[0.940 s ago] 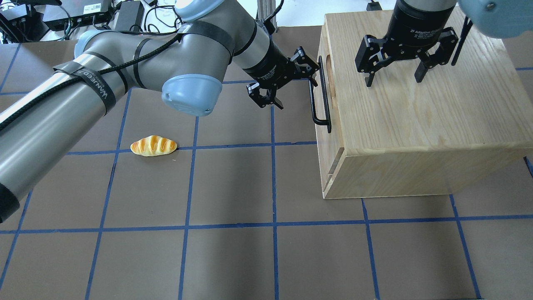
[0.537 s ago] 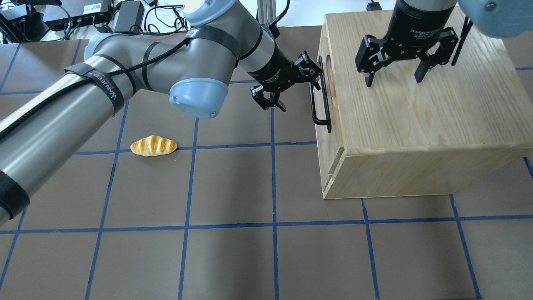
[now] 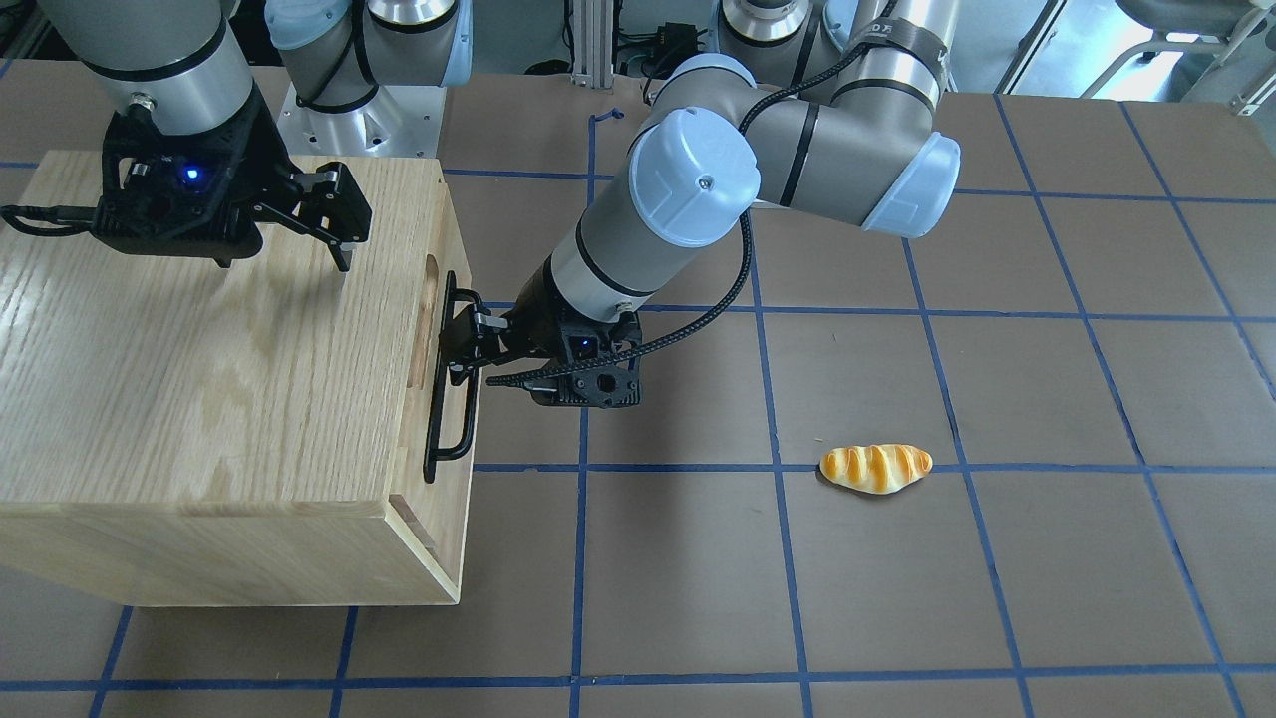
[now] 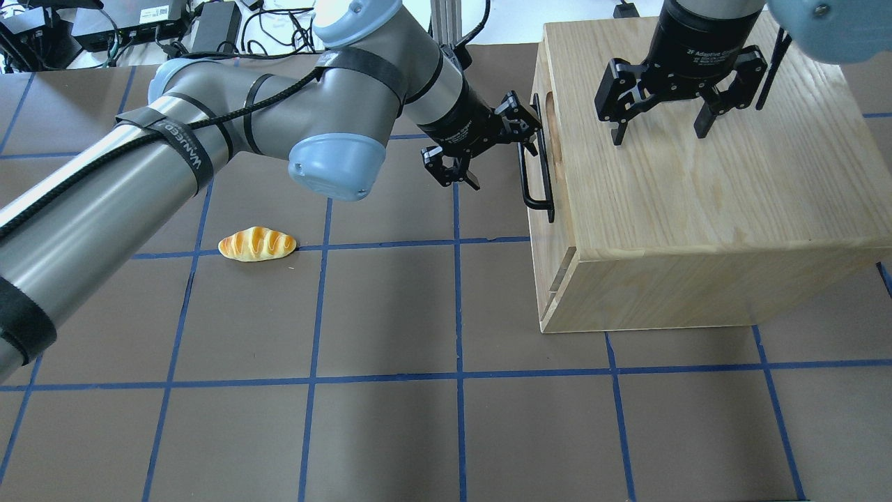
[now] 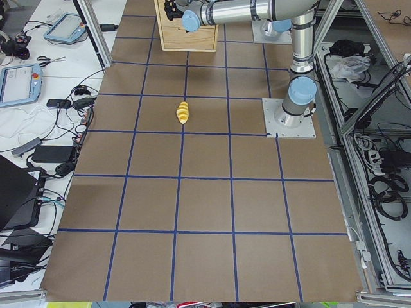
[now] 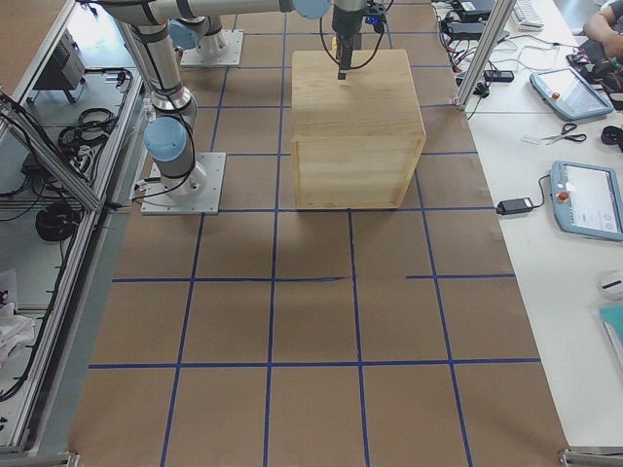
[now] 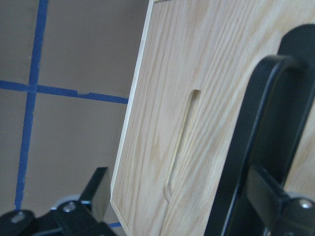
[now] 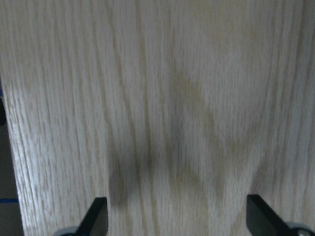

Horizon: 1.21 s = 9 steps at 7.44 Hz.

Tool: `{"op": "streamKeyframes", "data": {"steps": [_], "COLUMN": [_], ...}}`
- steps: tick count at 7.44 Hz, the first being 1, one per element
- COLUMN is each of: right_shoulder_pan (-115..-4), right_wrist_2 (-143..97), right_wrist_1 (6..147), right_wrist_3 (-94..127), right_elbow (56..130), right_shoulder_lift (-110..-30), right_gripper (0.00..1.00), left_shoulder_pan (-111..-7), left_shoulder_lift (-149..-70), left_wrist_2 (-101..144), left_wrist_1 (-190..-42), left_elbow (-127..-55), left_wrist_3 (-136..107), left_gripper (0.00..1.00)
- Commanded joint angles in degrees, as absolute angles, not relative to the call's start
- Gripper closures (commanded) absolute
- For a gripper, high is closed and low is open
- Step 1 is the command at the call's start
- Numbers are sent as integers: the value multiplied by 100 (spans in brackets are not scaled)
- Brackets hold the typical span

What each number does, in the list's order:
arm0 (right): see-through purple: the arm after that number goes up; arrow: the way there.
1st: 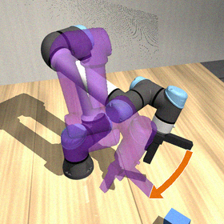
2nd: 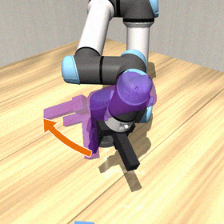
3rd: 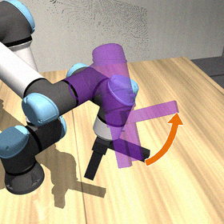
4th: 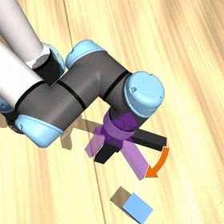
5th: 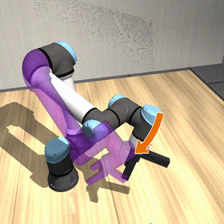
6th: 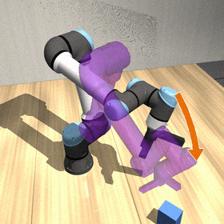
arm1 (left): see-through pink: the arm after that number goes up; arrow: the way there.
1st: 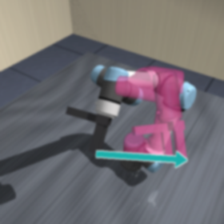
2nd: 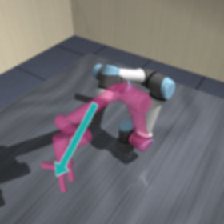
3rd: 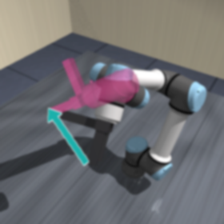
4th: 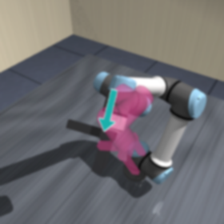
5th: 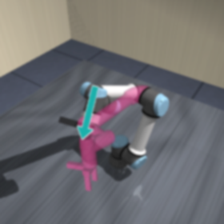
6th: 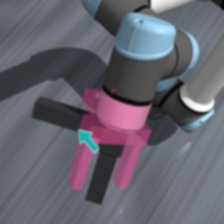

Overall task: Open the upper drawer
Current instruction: 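Pull the drawer handle with the left gripper away from the cabinet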

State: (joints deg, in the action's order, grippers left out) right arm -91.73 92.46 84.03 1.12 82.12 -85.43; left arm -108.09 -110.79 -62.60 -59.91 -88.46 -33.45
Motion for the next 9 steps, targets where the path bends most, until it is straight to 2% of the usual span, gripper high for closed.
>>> {"op": "streamKeyframes", "data": {"steps": [1, 9], "right_shoulder_pan": [-9167, -9176], "right_wrist_2": [9246, 9246], "right_wrist_1": [8402, 8402], "right_wrist_3": [106, 114], "right_elbow": [8209, 8218], "right_shoulder_lift": [-8543, -8543], "right_gripper": [0, 0], "left_shoulder_pan": [-10802, -10118], "left_shoulder_lift": [-11074, -10758], "left_wrist_2": [-6703, -6915], "left_wrist_1": [-6003, -6292], "left_elbow": [-8912, -9009], "left_wrist_3": [-2807, -2016], "left_gripper": [0, 0]}}
